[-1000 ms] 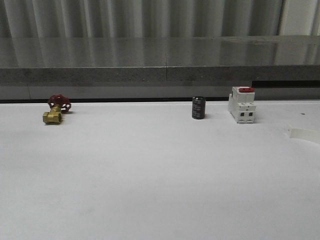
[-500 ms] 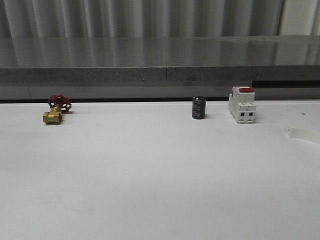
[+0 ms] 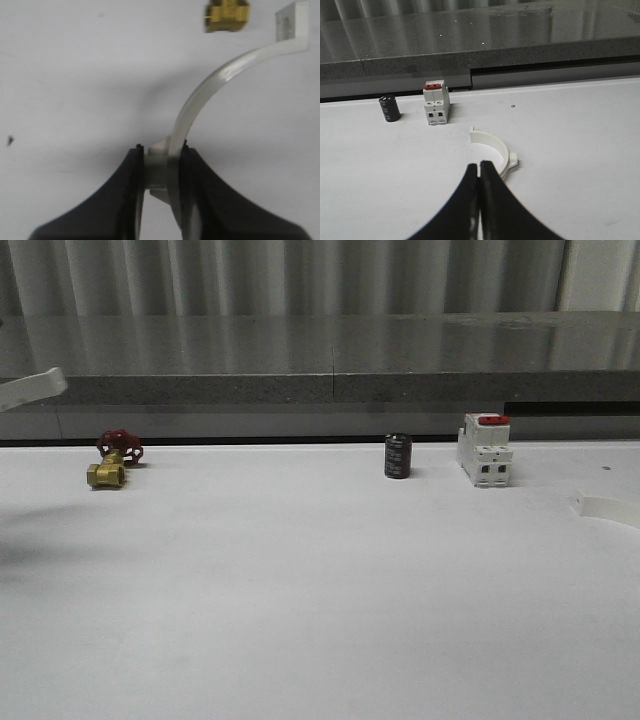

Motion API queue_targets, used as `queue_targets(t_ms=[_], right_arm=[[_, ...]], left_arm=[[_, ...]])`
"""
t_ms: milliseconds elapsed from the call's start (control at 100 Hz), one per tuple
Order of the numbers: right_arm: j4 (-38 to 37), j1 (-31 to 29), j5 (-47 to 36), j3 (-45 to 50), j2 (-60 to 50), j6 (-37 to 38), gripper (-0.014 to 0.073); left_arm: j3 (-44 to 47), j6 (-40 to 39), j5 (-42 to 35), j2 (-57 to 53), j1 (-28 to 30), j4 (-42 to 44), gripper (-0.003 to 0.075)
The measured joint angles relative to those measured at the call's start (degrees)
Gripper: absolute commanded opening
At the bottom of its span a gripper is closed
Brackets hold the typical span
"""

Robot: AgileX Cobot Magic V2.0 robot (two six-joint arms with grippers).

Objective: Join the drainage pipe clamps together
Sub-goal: 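Grasp the clamp half with the left gripper and carry it toward center, then lower the clamp half onto the table and open the left gripper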

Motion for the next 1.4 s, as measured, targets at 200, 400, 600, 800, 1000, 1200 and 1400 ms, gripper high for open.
queue_targets(t_ms=[200, 400, 600, 800, 1000, 1200, 1400], right_arm=[[0.0, 0.0, 0.0, 0.0, 0.0, 0.0, -0.0069], [0.0, 0.0, 0.0, 0.0, 0.0, 0.0, -0.0069], [0.0, 0.0, 0.0, 0.0, 0.0, 0.0, -0.0069], [0.0, 0.0, 0.0, 0.0, 0.0, 0.0, -0.0069], [0.0, 0.0, 0.0, 0.0, 0.0, 0.0, -0.0069], [0.0, 0.0, 0.0, 0.0, 0.0, 0.0, -0.0069], [0.0, 0.0, 0.0, 0.0, 0.0, 0.0, -0.0069]], left_arm=[[0.0, -9.2, -3.3, 0.5, -13.0, 3.9, -0.0012], [0.1, -18.5, -7.5, 4.3, -23.4, 7.1, -0.0008], [0.1, -23.2, -9.9, 10.9, -28.4, 7.2, -0.0008], [0.1, -25.9, -10.5, 15.4, -28.6, 8.0, -0.0007], [-0.1, -26.3, -11.7, 15.7, -28.6, 8.1, -0.0001], [-0.1, -26.4, -11.7, 15.9, -28.6, 8.1, 0.0279], [-0.1, -26.4, -11.3, 16.3, -28.6, 7.9, 0.0688]])
